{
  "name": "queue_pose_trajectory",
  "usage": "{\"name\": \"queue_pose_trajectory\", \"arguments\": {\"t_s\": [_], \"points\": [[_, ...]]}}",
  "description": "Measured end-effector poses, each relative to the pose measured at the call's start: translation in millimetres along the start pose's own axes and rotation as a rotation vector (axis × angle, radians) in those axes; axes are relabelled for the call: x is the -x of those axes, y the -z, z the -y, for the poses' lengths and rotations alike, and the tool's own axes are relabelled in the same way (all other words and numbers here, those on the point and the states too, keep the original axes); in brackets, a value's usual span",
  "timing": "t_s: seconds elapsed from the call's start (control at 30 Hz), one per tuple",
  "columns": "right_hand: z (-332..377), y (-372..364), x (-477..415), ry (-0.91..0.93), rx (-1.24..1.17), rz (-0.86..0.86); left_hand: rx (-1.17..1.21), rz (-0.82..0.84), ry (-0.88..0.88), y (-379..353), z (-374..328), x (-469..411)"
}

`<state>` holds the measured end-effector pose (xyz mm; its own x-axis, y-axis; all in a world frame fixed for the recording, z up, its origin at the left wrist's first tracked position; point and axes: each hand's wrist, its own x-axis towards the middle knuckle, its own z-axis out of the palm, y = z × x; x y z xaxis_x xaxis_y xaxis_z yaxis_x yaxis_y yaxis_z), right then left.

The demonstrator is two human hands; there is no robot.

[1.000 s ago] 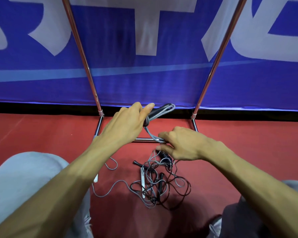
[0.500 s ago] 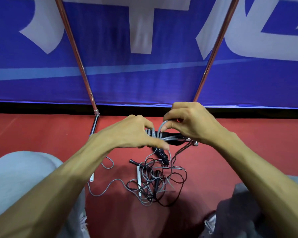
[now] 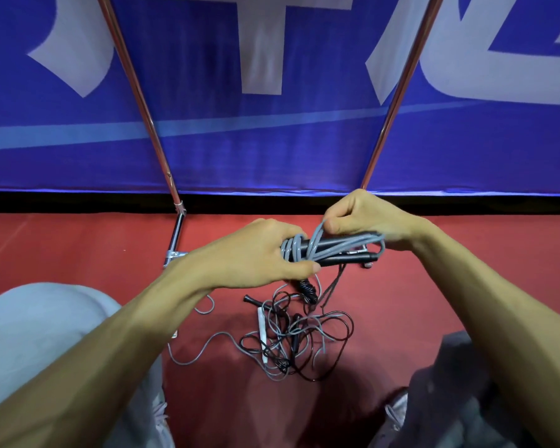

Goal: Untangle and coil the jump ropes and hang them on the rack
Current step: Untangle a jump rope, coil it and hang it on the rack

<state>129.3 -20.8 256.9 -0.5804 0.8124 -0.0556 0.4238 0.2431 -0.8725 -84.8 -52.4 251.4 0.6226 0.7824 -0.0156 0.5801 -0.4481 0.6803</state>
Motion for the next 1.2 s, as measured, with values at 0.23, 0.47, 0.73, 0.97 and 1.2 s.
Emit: {"name": "queue_pose_trajectory", "arguments": {"t_s": [0.23,0.47,0.73,0.97,1.2], "points": [[-6.9,-17.8,-9.2,-0.016,-0.317,-0.035,0.305,-0.130,-0.003,9.4,8.0,-1.6],[-13.4,-36.3,-17.2,-0.102,0.126,0.108,0.407,-0.412,-0.002,10.3,8.7,-8.1],[-7.2,-44.0,-17.5,-0.188,0.664,0.198,-0.005,-0.574,0.226,10.0,21.9,-10.5],[15.2,-31.7,2.2,0.103,0.872,-0.050,-0.286,-0.300,0.313,18.7,37.3,-7.6],[21.1,-20.7,12.3,0.333,0.892,-0.297,-0.292,-0.037,0.219,8.0,23.0,-5.9]]}}
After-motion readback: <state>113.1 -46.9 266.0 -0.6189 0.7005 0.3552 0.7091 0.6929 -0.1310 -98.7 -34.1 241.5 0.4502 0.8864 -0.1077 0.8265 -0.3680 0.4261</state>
